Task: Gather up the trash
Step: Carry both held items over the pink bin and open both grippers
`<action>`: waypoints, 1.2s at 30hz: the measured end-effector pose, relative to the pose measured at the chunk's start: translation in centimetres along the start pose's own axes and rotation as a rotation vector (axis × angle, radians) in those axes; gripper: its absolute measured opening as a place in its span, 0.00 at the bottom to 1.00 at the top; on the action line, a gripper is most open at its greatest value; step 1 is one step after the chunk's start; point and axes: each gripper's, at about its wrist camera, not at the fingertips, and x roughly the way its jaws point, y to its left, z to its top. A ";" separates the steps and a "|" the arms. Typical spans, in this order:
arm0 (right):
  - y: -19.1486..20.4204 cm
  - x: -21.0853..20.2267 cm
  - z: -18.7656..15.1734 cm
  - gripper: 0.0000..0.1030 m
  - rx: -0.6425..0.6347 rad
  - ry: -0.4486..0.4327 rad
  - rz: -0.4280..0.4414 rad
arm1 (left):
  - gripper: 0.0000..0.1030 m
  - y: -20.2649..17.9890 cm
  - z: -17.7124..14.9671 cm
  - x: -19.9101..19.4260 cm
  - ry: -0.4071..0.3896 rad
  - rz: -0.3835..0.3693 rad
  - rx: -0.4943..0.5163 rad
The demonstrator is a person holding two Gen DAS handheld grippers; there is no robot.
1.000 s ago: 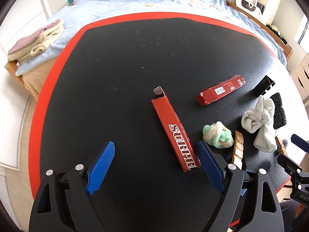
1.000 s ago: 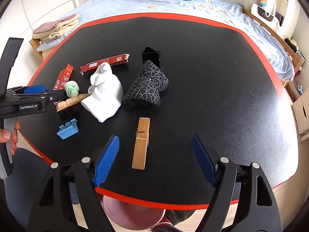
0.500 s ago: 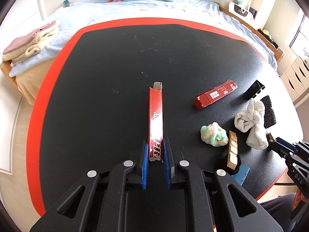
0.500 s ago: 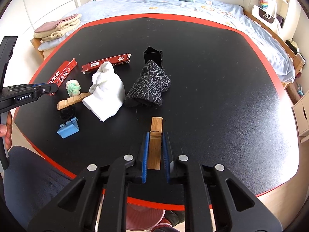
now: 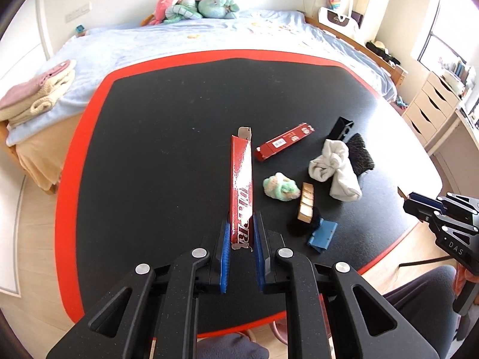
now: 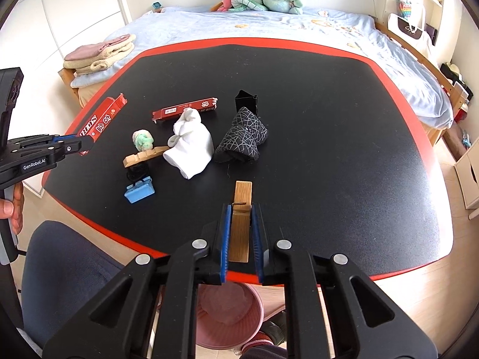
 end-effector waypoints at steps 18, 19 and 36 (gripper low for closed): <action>2.3 -6.1 -5.1 0.13 -0.024 -0.033 0.027 | 0.14 -6.0 -5.4 -5.1 -0.006 -0.148 0.202; 2.4 -6.2 -5.4 0.13 -0.023 -0.030 0.029 | 0.14 -6.3 -5.7 -5.1 -0.001 -0.153 0.208; 3.3 -5.8 -11.3 0.13 0.022 0.050 0.084 | 0.14 -10.2 -11.3 -3.5 0.139 -0.217 0.323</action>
